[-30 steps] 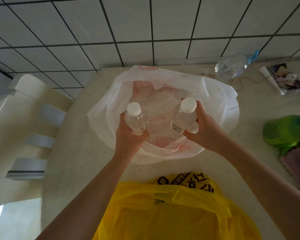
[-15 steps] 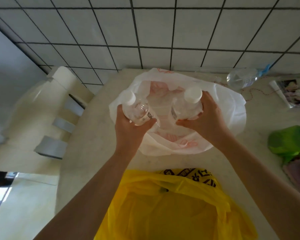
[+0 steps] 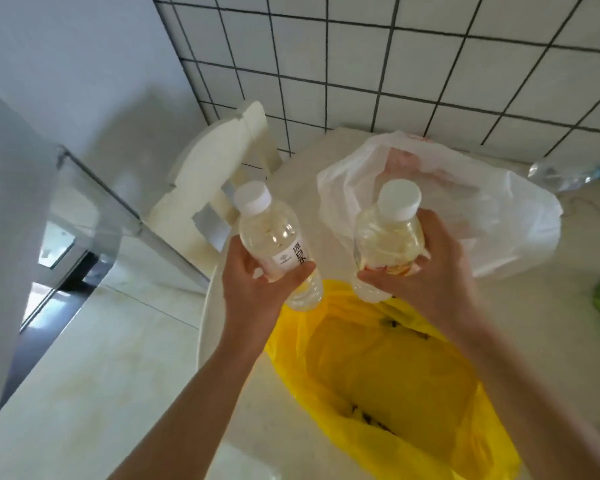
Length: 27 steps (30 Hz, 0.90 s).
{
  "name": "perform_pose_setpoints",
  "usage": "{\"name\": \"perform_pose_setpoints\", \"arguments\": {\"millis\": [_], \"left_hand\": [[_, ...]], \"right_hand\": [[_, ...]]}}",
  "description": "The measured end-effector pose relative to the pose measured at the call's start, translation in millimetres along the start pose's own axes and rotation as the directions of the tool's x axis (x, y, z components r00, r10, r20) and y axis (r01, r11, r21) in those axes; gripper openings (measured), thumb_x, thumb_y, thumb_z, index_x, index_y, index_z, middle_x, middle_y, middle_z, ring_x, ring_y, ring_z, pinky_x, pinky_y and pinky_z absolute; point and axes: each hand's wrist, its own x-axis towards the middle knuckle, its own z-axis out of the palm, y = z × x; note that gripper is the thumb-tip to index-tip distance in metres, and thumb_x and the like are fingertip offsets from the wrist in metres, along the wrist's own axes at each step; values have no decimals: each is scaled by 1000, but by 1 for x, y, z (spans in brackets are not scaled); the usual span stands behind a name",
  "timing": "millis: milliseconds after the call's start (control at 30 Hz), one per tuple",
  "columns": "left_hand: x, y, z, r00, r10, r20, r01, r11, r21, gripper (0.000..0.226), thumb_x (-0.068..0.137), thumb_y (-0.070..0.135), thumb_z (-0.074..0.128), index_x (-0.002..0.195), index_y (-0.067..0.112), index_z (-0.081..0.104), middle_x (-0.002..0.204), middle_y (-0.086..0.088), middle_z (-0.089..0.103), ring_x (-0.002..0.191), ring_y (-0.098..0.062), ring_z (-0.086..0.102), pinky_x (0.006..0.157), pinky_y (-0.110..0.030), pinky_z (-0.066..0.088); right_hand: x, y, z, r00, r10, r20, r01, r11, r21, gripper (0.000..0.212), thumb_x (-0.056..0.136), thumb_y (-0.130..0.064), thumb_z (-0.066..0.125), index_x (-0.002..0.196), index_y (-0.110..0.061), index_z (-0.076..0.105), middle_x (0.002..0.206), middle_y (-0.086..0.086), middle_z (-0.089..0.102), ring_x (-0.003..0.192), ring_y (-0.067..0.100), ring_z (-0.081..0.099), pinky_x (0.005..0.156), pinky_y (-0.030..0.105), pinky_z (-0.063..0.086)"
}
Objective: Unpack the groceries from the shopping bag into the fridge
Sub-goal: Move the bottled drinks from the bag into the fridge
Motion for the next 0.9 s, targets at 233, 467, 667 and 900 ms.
{"name": "perform_pose_setpoints", "arguments": {"millis": [233,467,667,900], "left_hand": [[-94,-35,-117,983,-112,-145,117,993,27,62,55,5,90,103,28,57,96,9,68,88,-5,67,73,-28,57],[-214,-66,-240,938,-202,-282,233,969,81,58,50,23,91,96,26,56,94,5,68,87,-16,67,74,-32,56],[-317,-91,-333,846,-276,-457,338,940,58,63,45,43,87,98,32,55,94,10,68,91,-17,67,81,-43,57],[-398,-106,-410,674,-340,-655,403,913,-60,60,53,23,94,97,27,54,96,2,68,92,-15,67,75,-28,56]], "right_hand": [[-99,-28,75,988,41,147,-45,999,19,77,48,-22,91,117,-21,55,100,-18,61,91,-6,60,70,11,51],[-213,-59,163,948,50,314,-34,998,-58,76,49,-24,93,114,-26,55,95,-20,63,86,-9,61,69,14,51],[-301,-93,228,823,63,564,-14,996,-90,73,51,-29,93,114,-27,56,103,-15,65,94,5,63,82,36,56],[-374,-133,310,682,19,731,34,998,-57,68,50,-18,92,108,-26,58,88,-13,66,84,6,63,75,34,55]]}}
